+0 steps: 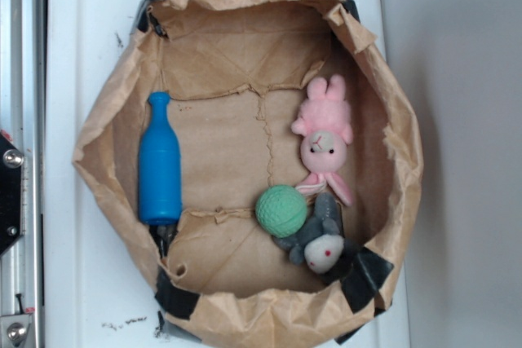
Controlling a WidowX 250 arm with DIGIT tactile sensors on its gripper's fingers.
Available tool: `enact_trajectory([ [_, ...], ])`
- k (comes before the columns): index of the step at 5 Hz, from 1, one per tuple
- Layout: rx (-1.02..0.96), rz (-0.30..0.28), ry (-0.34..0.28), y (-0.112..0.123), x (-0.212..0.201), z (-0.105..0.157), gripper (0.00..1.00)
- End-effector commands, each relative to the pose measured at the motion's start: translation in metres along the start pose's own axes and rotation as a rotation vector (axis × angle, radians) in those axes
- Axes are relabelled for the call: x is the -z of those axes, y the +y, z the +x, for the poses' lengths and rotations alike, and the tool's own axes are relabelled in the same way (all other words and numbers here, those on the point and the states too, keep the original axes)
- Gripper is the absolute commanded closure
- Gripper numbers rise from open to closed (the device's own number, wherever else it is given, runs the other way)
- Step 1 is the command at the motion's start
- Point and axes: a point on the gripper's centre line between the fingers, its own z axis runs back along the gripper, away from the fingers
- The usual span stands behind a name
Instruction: Grab the green ball.
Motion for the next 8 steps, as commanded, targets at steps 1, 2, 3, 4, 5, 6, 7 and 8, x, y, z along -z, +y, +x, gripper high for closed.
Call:
enact_trajectory([
  [1,0.000,0.000,0.000,0.000,0.000,0.000,0.00],
  [2,-0.046,-0.005,-0.052,0.004,-0.006,0.040,0.00],
  [3,-0.097,-0.044,-0.065,0.018,-0.004,0.080,0.00],
  [4,-0.001,-0.073,-0.200,0.021,0.005,0.111,0.00],
  [5,0.067,-0.056,-0.262,0.028,0.040,0.141,0.00],
  [6,0.067,-0.056,-0.262,0.028,0.040,0.141,0.00],
  [7,0.067,-0.056,-0.262,0.028,0.040,0.141,0.00],
  [8,0.067,-0.056,-0.262,0.028,0.040,0.141,0.00],
])
